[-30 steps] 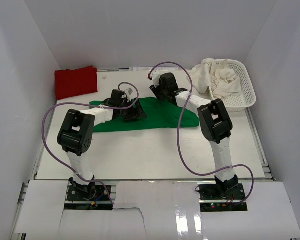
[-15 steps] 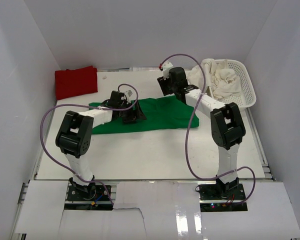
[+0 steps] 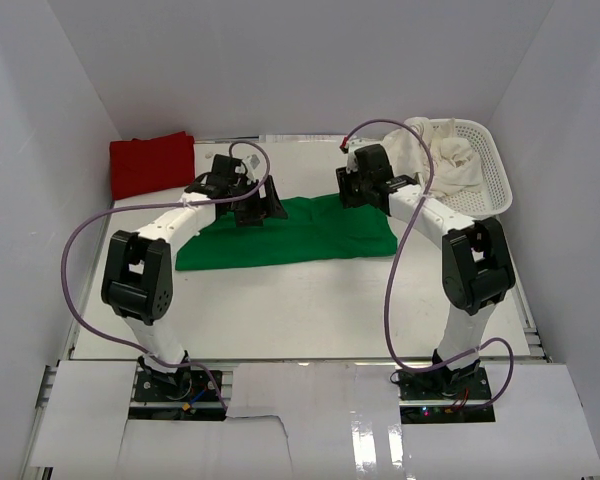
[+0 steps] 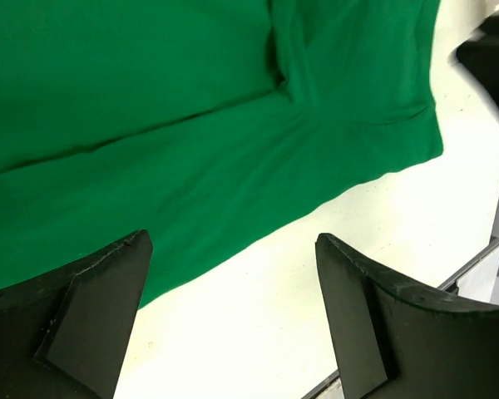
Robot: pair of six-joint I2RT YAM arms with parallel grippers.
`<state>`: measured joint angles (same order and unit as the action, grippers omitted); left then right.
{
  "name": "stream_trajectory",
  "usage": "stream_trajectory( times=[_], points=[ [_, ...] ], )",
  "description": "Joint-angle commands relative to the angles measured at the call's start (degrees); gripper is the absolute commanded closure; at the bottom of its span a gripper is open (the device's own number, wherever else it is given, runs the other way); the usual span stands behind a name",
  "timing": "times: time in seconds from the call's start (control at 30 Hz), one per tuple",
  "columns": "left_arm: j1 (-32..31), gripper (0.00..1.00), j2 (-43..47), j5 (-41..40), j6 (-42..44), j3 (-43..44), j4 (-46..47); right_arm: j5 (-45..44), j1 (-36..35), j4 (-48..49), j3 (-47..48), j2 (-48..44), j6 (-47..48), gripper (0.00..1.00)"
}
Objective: Fold and stack the t-shirts
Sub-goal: Fold the other side of the tshirt into a rectangle
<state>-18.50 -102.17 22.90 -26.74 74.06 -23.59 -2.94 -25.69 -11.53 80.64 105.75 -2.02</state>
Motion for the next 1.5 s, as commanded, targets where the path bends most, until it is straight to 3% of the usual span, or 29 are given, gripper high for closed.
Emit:
stream_trajectory(
  times=[0.0,0.17,0.37,0.5,0.93,1.3,1.47],
  points=[
    [1.7,0.09,4.7,-1.8,3.0,3.0,-4.4,4.5,-0.1,-0.7,-0.9,0.1,-3.9,0.57],
    [10.0,0.09,4.3,6.3,3.2,1.6,-5.2,7.1,-0.1,0.3,2.8,5.6,-4.4,0.57],
    [13.0,0.09,7.5,3.9,5.9,-0.8,-6.4,7.7,-0.1,0.4,8.9,14.1,-3.9,0.57],
    [13.7,0.09,8.7,0.3,5.7,-1.6,-6.6,7.2,-0.1,0.5,12.5,16.8,-3.6,0.56],
    [13.8,0.09,7.7,0.3,4.9,-0.9,-5.8,6.6,-0.2,2.2,14.9,18.3,-2.6,0.55],
    [13.8,0.09,6.2,-1.4,6.3,-0.4,-5.9,6.1,-0.1,-1.3,22.5,25.8,-1.8,0.54],
    [13.8,0.09,4.8,-2.9,7.1,0.3,-5.8,4.6,-0.1,-0.1,18.5,20.0,-1.1,0.55]
  ],
)
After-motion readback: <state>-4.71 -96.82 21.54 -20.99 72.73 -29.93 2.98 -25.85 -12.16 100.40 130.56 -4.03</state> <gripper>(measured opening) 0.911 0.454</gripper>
